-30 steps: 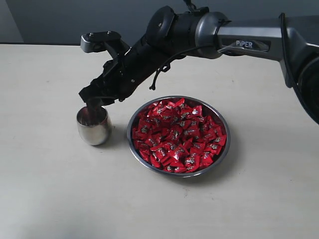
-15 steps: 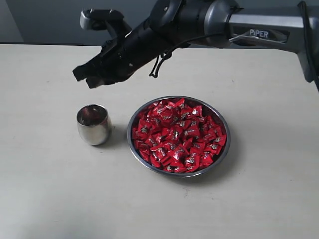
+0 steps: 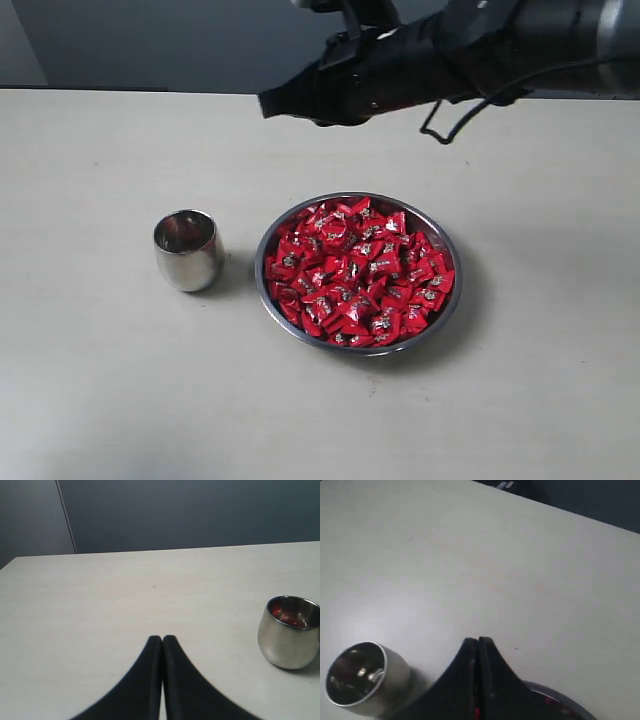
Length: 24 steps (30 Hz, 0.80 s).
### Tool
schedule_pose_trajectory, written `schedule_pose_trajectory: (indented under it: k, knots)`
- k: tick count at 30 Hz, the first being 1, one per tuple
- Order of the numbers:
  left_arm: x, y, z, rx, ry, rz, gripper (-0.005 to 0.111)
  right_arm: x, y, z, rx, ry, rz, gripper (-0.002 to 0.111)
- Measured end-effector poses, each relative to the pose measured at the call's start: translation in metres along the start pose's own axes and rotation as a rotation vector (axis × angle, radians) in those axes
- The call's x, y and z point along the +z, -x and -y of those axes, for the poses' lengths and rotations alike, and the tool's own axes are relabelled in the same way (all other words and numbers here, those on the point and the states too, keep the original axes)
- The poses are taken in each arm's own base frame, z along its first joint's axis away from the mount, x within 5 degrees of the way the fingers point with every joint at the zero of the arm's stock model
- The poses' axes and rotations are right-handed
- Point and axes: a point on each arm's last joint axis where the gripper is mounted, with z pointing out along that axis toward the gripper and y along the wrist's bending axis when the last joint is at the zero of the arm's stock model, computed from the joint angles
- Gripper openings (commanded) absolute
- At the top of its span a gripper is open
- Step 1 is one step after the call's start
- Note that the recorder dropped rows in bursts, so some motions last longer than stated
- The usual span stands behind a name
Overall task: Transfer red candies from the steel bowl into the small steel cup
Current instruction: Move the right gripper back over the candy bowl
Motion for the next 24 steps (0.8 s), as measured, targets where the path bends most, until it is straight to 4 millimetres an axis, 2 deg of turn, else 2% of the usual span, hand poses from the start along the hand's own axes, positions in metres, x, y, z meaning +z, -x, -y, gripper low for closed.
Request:
schedule_pose_trajectory:
  k: [5, 7, 11, 14, 24]
  knots:
    - [0.0, 0.0, 0.0, 0.0, 0.0, 0.0, 0.0, -0.038, -0.022, 0.03, 0.028, -0.096, -0.006, 0.0]
    - [0.0, 0.0, 0.0, 0.0, 0.0, 0.0, 0.0, -0.052, -0.038, 0.039, 0.052, -0.135, -0.021, 0.0]
    - [0.0, 0.0, 0.0, 0.0, 0.0, 0.0, 0.0, -0.051, -0.068, 0.05, 0.099, -0.131, -0.124, 0.0]
    - [0.0, 0.0, 0.0, 0.0, 0.0, 0.0, 0.0, -0.044, -0.079, 0.049, 0.118, -0.097, -0.19, 0.0]
    - [0.0, 0.0, 0.0, 0.0, 0.0, 0.0, 0.0, -0.034, -0.085, 0.054, 0.128, -0.108, -0.214, 0.0]
